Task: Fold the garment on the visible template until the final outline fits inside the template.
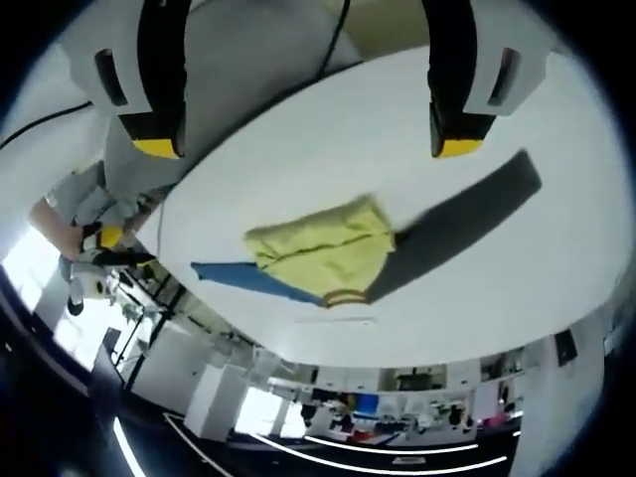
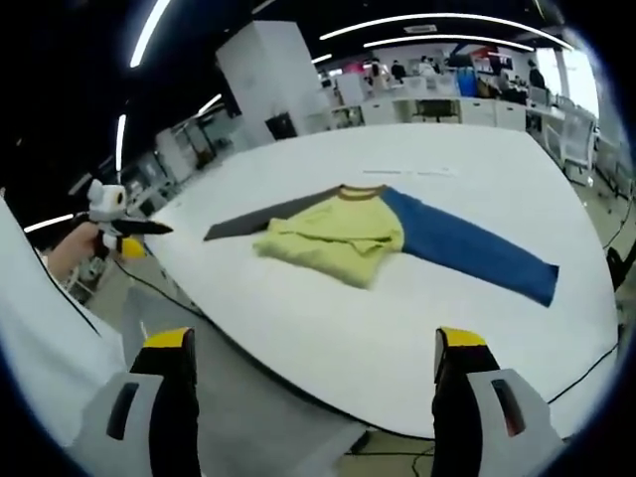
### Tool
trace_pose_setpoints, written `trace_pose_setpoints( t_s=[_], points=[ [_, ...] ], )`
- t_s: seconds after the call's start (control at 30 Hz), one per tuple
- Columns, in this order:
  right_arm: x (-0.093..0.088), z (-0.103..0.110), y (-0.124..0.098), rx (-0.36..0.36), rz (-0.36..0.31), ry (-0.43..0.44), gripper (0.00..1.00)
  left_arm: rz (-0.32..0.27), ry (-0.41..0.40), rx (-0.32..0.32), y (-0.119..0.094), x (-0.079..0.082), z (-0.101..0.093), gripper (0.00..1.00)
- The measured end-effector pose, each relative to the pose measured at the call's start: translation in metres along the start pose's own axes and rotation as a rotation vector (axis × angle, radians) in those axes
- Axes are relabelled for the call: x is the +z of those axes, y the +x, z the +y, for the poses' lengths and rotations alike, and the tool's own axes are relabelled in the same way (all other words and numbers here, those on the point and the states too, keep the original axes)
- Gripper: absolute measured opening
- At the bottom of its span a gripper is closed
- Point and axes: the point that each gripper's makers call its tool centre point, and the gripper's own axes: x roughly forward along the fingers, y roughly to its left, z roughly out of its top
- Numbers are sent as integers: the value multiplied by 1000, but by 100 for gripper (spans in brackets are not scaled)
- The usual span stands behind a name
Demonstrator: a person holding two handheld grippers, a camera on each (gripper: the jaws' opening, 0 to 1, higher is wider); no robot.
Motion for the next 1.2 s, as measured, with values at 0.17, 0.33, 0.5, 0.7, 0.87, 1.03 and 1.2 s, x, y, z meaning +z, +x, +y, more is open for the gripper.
trace_pose_setpoints(
  t_s=[0.17,0.33,0.5,0.7,0.87,1.03,1.2],
  points=[
    [-3,-1,9,10,16,12,96,-4,-8,3,7,6,6,97],
    [-6,-8,19,20,30,30,93,4,-9,4,17,10,14,94],
    [-6,-17,28,21,45,40,89,16,-11,-1,28,11,19,91],
    [1,-22,39,23,39,49,83,26,-16,-7,39,14,23,87],
    [5,-28,48,7,22,73,75,43,-22,0,48,14,29,82],
    [4,-29,60,9,27,89,72,56,-30,0,55,13,33,80],
    [5,-30,70,13,38,85,67,69,-43,2,62,11,39,77]
  ],
)
